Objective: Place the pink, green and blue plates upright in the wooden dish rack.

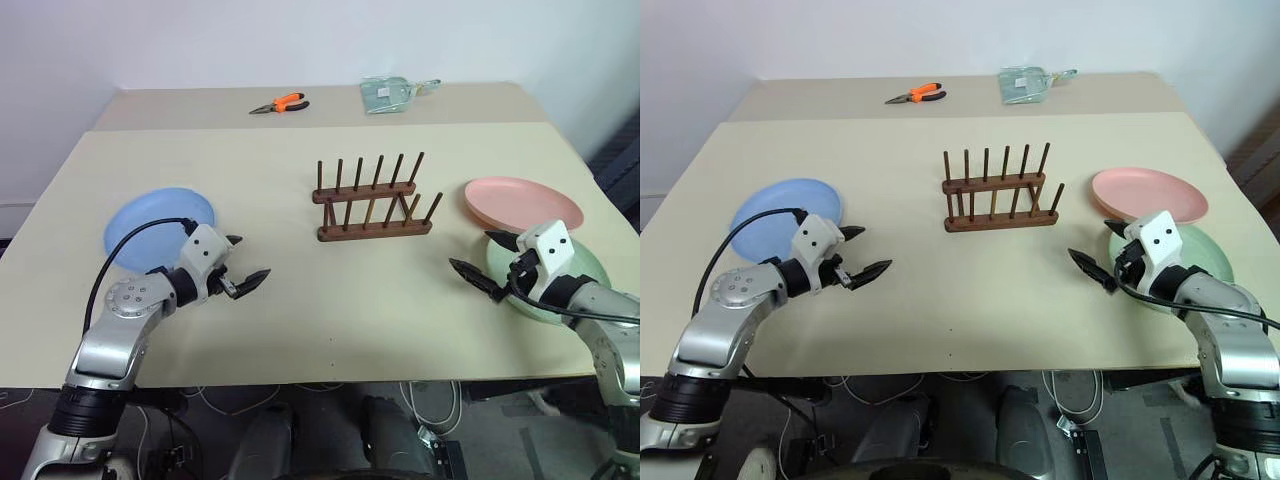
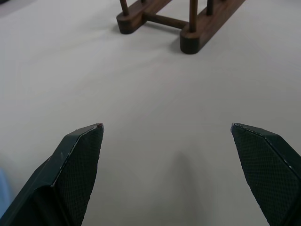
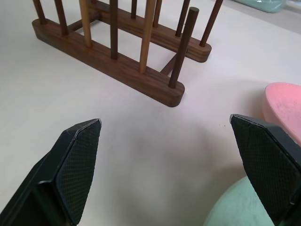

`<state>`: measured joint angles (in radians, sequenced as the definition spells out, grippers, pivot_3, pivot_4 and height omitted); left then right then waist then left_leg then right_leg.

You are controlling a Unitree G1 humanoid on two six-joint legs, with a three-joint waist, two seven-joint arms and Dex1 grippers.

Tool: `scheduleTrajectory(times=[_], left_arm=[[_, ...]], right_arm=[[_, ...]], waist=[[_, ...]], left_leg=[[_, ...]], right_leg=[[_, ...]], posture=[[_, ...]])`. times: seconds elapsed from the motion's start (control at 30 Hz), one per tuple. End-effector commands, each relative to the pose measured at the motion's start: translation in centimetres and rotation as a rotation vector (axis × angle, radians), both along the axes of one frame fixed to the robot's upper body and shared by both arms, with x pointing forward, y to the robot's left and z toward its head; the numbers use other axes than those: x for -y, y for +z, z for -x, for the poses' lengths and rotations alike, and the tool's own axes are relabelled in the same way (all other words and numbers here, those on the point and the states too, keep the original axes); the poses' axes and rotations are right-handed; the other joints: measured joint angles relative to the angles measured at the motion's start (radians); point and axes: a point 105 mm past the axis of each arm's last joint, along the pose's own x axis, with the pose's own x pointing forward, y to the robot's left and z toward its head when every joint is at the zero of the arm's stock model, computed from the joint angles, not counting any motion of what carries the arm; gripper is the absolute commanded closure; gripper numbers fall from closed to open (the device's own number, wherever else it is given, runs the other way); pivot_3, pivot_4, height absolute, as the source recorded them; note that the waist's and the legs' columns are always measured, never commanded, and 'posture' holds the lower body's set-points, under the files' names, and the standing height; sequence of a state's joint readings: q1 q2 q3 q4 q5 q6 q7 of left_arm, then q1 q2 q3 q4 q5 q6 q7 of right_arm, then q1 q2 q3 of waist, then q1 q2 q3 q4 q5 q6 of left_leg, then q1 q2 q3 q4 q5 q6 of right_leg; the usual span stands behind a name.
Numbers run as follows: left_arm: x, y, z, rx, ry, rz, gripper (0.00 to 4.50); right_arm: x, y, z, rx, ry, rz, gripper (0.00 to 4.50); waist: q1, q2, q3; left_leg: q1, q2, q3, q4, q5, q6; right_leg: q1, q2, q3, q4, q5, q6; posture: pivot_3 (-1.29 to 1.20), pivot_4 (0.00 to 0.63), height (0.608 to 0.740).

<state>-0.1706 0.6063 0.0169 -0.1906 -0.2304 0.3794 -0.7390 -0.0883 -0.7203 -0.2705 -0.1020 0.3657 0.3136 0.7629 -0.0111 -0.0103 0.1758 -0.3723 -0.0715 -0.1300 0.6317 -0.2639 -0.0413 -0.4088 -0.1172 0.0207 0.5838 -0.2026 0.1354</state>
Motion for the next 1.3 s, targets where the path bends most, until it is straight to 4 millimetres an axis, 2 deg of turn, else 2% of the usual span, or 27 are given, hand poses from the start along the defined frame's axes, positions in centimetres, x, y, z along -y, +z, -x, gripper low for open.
scheduleTrajectory(times=[0.03, 0.17, 0.3, 0.37, 0.57, 0.73, 0.8, 0.87, 1.0, 1.03, 1.17, 1.3], left_arm=[[0.2, 0.5, 0.0, 0.028, -0.016, 0.019, 0.05], [1.2, -0.1, -0.7, 0.000, -0.050, 0.055, 0.05], [3.6, -1.2, -2.2, -0.029, -0.126, 0.070, 0.05], [5.6, -1.5, -3.8, -0.033, -0.176, 0.061, 0.05], [9.1, -1.9, -7.9, -0.047, -0.209, 0.036, 0.05], [11.9, -2.8, -8.6, -0.094, -0.291, 0.039, 0.05], [12.7, -2.8, -8.7, -0.103, -0.315, 0.055, 0.56], [13.4, -3.1, -8.5, -0.109, -0.343, 0.059, 1.34], [14.0, -3.6, -8.2, -0.107, -0.356, 0.060, 3.35], [14.0, -3.6, -8.1, -0.101, -0.366, 0.060, 3.68], [13.3, -3.7, -6.9, -0.067, -0.448, 0.031, 3.76], [11.3, -2.7, -3.1, -0.045, -0.682, -0.020, 3.76]], right_arm=[[-0.5, 1.0, -0.4, 0.037, 0.027, -0.027, 0.00], [-1.1, 1.0, -0.9, 0.057, 0.037, -0.021, 0.00], [-2.0, 1.0, -1.0, 0.090, 0.033, -0.011, 0.00], [-2.3, 0.9, -0.9, 0.102, 0.022, -0.013, 0.00], [-2.8, 0.6, 0.9, 0.132, -0.045, -0.025, 0.00], [-2.1, 0.2, 3.1, 0.132, -0.136, -0.015, 0.00], [-2.2, 0.3, 4.0, 0.132, -0.156, -0.027, 0.00], [-2.0, 0.0, 4.8, 0.118, -0.177, -0.019, 0.00], [-1.8, -0.1, 5.5, 0.101, -0.187, 0.003, 0.00], [-1.7, 0.0, 5.6, 0.100, -0.188, 0.009, 0.00], [-1.1, 0.5, 5.8, 0.093, -0.183, 0.042, 0.00], [0.1, 0.6, 6.4, 0.049, -0.160, 0.080, 0.00]], waist=[[0.000, 0.000, 0.000], [0.003, 0.000, 0.000], [0.011, 0.000, 0.000], [0.018, 0.000, 0.000], [0.024, -0.001, 0.000], [0.024, -0.001, -0.001], [0.024, -0.001, -0.001], [0.023, -0.002, -0.001], [0.024, -0.002, -0.002], [0.023, -0.002, -0.002], [0.022, -0.002, -0.002], [0.014, -0.002, -0.002]], left_leg=[[0.000, 0.000, 0.000, 0.000, 0.000, 0.000], [0.000, 0.000, 0.000, 0.000, 0.000, 0.000], [0.000, -0.001, 0.000, 0.001, 0.000, 0.000], [0.000, -0.001, 0.000, 0.001, 0.000, 0.000], [-0.001, -0.001, 0.000, 0.001, 0.000, 0.000], [-0.001, -0.002, 0.000, 0.001, 0.000, 0.000], [-0.001, -0.002, 0.000, 0.001, 0.000, 0.000], [0.000, -0.001, 0.000, 0.001, 0.000, 0.000], [0.000, -0.001, 0.000, 0.001, 0.000, 0.000], [0.000, -0.001, 0.000, 0.001, 0.000, 0.000], [0.001, -0.001, 0.000, 0.001, 0.000, 0.000], [0.001, -0.001, 0.000, -0.001, 0.000, 0.000]], right_leg=[[0.000, 0.000, 0.000, 0.000, 0.000, 0.000], [0.000, 0.000, 0.000, 0.000, 0.000, 0.000], [0.000, 0.000, 0.000, 0.000, 0.002, 0.002], [0.001, 0.000, 0.000, 0.000, 0.002, 0.002], [0.000, 0.000, -0.001, 0.000, 0.002, 0.003], [0.000, 0.000, -0.001, -0.001, 0.001, 0.005], [0.001, 0.000, -0.001, -0.001, 0.000, 0.007], [0.001, 0.000, -0.001, 0.000, 0.000, 0.007], [0.001, 0.000, -0.001, 0.000, 0.000, 0.007], [0.002, 0.000, -0.001, -0.001, 0.000, 0.007], [0.002, 0.000, -0.001, 0.000, 0.000, 0.007], [0.001, 0.000, -0.001, 0.000, 0.001, 0.004]], posture=[[0.00, 0.150, 0.740], [0.00, 0.150, 0.740], [0.00, 0.150, 0.740], [0.00, 0.150, 0.740], [0.00, 0.150, 0.740], [0.00, 0.150, 0.740], [0.00, 0.150, 0.740], [0.00, 0.150, 0.740], [0.00, 0.150, 0.740], [0.00, 0.150, 0.740], [0.00, 0.150, 0.740], [0.00, 0.150, 0.740]])
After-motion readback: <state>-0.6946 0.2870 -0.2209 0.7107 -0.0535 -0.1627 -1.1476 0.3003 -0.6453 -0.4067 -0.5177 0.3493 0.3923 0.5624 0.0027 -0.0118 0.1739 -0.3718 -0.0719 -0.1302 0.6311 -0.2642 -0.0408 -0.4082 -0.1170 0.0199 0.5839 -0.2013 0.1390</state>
